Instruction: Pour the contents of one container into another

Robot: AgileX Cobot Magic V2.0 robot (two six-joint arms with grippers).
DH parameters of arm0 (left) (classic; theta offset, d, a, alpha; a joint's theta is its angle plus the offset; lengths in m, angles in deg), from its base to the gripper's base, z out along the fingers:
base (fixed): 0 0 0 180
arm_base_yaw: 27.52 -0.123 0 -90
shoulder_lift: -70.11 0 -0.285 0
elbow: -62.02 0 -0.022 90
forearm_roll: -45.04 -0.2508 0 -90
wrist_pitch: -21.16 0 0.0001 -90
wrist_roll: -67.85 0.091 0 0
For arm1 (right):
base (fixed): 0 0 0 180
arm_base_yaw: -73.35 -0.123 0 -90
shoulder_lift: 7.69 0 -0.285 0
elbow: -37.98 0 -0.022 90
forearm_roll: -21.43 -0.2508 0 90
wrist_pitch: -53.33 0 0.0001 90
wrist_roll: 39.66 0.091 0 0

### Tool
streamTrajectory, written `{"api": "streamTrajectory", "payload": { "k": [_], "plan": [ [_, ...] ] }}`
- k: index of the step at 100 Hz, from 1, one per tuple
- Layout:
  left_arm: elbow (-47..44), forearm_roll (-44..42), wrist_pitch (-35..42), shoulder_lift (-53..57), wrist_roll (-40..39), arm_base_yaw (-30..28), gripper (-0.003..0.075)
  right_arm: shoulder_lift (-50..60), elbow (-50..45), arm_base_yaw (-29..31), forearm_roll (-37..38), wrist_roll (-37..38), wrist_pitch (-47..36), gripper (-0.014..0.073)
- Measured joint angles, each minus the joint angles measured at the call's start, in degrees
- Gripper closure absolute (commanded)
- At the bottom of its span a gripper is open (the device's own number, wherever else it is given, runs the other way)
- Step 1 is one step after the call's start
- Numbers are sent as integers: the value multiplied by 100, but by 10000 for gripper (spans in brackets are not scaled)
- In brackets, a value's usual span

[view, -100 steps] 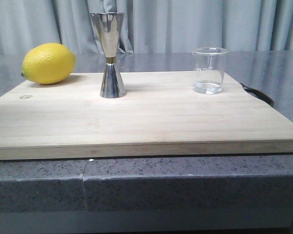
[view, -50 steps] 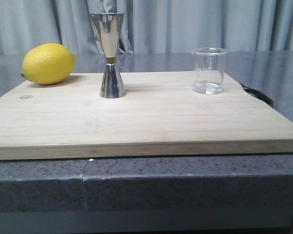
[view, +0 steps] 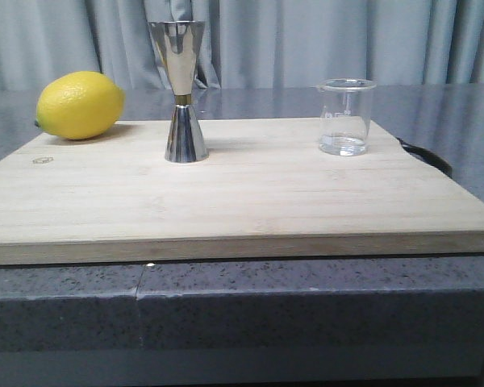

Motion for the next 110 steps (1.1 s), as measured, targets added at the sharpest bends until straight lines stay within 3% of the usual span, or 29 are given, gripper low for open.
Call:
{"api": "streamTrajectory", "payload": {
  "k": [15, 33, 110],
  "plan": [
    [-51, 11, 192, 0, 0, 0, 587, 0, 0, 0, 0, 0, -12, 526],
    [-51, 45, 415, 0, 0, 0, 721, 0, 0, 0, 0, 0, -22, 652],
    [-61, 50, 768, 0, 0, 0, 739, 0, 0, 0, 13, 13, -136, 659]
  ]
}}
